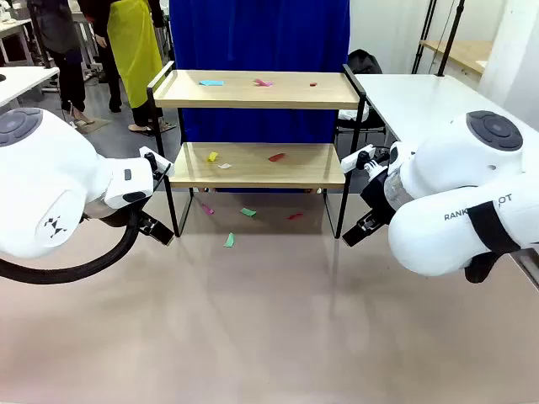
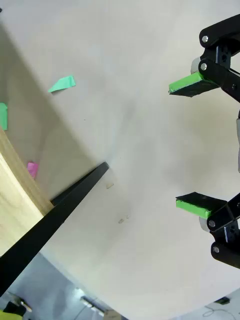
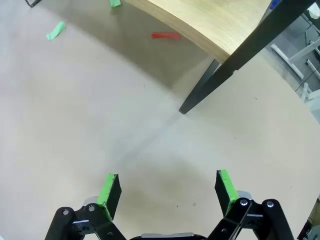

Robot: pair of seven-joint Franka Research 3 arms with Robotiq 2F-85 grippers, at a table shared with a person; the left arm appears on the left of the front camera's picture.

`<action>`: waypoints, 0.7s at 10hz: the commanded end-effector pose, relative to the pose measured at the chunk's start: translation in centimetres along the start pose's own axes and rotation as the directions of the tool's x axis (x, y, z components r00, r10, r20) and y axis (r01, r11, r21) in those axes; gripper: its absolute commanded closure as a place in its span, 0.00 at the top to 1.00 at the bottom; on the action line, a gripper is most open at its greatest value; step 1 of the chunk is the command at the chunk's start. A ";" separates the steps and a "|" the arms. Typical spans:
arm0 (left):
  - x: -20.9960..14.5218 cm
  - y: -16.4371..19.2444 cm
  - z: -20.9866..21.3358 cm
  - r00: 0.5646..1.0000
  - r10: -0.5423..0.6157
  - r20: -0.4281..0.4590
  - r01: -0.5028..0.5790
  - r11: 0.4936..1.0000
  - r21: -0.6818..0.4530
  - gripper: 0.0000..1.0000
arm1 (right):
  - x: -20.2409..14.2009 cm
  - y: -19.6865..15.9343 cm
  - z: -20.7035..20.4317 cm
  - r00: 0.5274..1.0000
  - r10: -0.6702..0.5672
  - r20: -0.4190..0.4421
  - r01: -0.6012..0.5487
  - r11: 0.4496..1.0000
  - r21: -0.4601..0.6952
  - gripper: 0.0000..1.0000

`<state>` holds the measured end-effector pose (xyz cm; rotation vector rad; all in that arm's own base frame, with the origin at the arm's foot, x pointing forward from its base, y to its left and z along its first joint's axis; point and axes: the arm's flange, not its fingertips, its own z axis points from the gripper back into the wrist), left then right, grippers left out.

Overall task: Clean the shelf.
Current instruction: Pick up the Duster handed by the human.

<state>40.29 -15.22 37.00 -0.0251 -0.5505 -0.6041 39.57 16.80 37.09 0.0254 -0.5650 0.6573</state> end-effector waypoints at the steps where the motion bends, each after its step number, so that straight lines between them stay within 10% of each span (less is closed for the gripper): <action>1: 0.0 0.0 0.0 1.000 0.000 0.000 0.000 1.000 0.000 1.00 | 0.0 0.0 0.0 1.000 0.000 0.000 0.000 1.000 0.000 1.00; 7: 0.0 0.0 0.0 1.000 0.000 0.000 0.000 1.000 0.000 1.00 | 0.0 0.0 0.0 1.000 0.000 0.000 0.000 1.000 0.000 1.00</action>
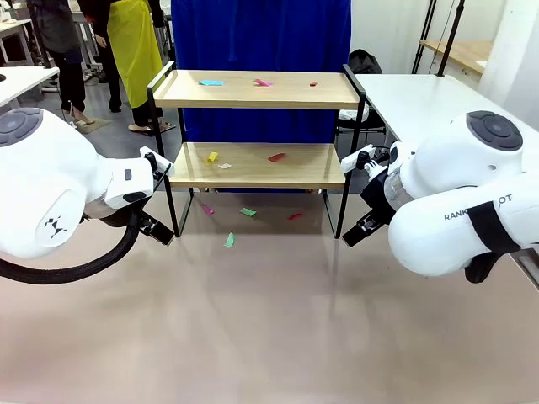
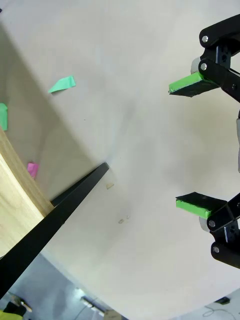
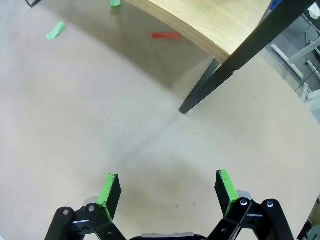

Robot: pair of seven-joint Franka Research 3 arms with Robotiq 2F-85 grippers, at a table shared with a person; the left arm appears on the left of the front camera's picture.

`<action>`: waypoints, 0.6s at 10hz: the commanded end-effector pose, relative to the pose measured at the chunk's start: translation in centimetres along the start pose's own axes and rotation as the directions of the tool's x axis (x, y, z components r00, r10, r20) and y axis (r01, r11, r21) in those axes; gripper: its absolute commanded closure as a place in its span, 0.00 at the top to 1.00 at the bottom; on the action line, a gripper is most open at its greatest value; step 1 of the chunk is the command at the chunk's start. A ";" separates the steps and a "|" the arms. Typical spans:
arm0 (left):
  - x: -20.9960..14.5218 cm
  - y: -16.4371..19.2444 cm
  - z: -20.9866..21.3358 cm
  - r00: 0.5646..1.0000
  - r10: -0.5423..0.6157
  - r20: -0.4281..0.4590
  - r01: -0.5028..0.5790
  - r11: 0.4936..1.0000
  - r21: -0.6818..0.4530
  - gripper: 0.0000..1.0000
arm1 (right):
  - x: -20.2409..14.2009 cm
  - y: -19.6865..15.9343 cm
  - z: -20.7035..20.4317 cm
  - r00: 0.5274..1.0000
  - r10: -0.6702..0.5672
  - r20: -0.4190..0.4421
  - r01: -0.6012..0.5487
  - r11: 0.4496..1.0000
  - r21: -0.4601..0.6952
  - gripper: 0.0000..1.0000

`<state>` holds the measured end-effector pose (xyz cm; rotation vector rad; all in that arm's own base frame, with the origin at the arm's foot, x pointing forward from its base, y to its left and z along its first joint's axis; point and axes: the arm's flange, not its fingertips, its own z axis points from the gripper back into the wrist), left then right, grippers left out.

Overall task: Clean the shelf.
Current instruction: Pick up the Duster handed by the human.

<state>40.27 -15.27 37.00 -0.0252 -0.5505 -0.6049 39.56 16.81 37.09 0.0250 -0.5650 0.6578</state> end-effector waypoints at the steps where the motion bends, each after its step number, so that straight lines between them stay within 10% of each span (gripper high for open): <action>1: 0.0 0.0 0.0 1.000 0.001 0.000 -0.001 1.000 0.000 1.00 | 0.0 0.0 0.0 1.000 -0.001 0.000 0.001 1.000 0.000 1.00; 6: 1.4 2.0 3.8 1.000 -0.021 0.020 0.022 0.996 -0.081 1.00 | 2.0 -4.0 3.7 0.997 -0.058 0.058 0.054 0.997 0.058 1.00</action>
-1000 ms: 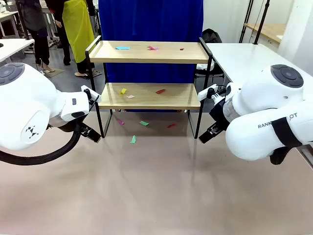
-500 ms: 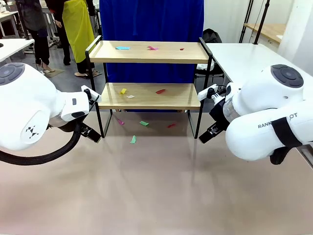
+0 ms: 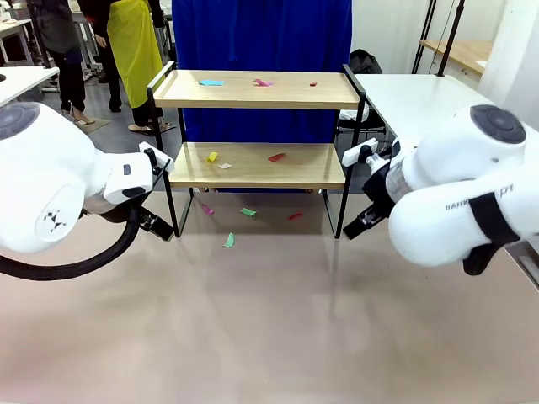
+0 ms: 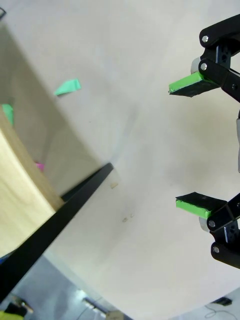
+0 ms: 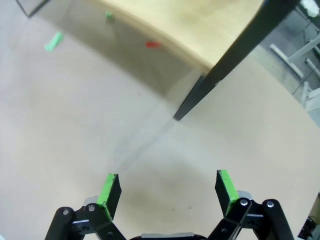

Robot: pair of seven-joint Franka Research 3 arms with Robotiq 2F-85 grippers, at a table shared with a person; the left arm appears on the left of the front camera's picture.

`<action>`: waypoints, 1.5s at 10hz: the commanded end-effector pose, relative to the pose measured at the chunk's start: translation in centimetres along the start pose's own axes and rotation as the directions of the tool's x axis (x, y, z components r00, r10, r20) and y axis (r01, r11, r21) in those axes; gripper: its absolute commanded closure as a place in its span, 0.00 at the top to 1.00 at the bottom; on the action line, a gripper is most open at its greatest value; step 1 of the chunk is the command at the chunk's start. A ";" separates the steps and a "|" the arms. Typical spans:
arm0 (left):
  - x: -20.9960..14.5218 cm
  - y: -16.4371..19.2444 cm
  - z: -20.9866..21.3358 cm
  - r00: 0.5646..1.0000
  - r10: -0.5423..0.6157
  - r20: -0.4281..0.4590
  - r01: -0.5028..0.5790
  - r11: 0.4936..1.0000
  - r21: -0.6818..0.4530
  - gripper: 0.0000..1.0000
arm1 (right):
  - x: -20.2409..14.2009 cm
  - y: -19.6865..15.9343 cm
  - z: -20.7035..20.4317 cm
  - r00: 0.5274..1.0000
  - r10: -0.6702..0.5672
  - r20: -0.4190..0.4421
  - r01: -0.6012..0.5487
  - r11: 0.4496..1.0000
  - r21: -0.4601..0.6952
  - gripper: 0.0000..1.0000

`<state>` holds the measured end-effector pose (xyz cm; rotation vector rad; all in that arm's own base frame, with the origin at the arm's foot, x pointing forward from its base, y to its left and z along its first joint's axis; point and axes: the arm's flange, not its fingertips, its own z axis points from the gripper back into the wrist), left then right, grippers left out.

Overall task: Clean the shelf.
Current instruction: Pick up the Duster handed by the human.

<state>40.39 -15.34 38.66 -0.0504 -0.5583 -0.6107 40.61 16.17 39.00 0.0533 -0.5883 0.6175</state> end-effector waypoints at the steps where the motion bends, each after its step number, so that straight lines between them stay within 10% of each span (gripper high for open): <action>1: 0.8 3.1 3.9 0.999 -0.037 0.006 0.037 0.995 -0.097 1.00 | 1.1 -4.2 4.5 0.997 -0.037 0.061 0.032 0.997 0.075 1.00; 8: -1.7 16.9 6.9 0.899 -0.249 0.360 0.404 0.787 -0.466 1.00 | -3.8 -18.0 8.6 0.937 0.059 0.345 -0.170 0.939 0.299 1.00; 15: -2.5 15.4 9.1 0.915 -0.218 0.340 0.356 0.833 -0.424 1.00 | -5.0 -17.3 9.8 0.947 0.045 0.317 -0.127 0.961 0.244 1.00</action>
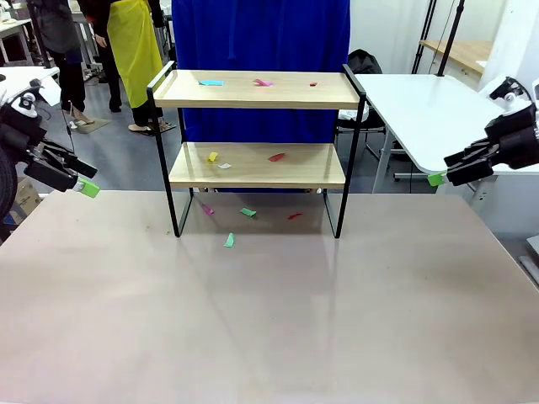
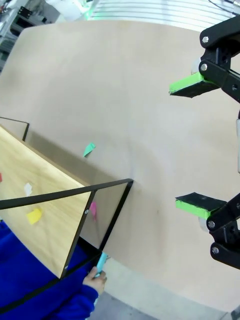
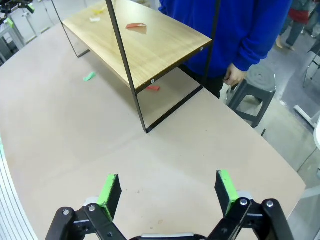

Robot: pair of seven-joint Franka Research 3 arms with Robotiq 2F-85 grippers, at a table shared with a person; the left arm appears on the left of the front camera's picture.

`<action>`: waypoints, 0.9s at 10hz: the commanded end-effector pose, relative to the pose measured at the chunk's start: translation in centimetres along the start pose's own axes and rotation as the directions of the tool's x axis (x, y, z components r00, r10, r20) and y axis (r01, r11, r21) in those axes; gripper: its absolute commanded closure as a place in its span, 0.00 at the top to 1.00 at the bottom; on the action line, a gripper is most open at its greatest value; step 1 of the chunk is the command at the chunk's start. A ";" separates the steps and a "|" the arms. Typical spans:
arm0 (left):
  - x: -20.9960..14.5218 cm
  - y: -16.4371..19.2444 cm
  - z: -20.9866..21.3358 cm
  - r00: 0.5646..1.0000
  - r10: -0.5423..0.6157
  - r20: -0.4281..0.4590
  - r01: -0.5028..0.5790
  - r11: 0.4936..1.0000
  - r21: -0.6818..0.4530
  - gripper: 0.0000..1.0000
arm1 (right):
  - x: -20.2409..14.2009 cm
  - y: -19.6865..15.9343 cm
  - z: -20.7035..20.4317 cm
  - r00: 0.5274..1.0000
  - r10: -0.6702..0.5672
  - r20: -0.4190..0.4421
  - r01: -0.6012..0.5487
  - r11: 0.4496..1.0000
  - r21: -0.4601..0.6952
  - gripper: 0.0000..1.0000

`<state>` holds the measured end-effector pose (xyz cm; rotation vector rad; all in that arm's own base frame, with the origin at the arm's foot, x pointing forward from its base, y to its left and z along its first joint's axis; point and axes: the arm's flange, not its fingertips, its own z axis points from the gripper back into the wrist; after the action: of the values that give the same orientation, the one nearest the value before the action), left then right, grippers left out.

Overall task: Clean the shelf.
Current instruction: Pick up the Duster handed by the human.

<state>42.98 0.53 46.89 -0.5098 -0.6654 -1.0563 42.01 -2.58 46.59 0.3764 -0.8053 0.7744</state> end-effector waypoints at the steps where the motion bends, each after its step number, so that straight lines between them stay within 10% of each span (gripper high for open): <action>1: -0.1 0.1 -0.1 1.000 -0.003 0.003 0.003 1.000 -0.002 1.00 | -0.1 -0.1 0.0 1.000 0.007 0.005 -0.007 1.000 0.006 1.00; 3: -1.3 4.7 1.9 0.972 0.034 0.232 -0.026 0.999 -0.036 1.00 | -0.7 -6.3 0.5 0.997 -0.048 0.054 0.047 0.999 0.022 1.00; 9: -7.0 13.7 0.2 0.877 -0.126 0.464 0.184 0.980 -0.081 1.00 | -6.3 -16.8 -1.5 0.924 0.155 0.349 -0.194 0.978 0.079 1.00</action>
<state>51.63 9.92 41.11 -0.8193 -0.9938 -1.1182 49.70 -14.54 41.73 0.5539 -1.1181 0.8951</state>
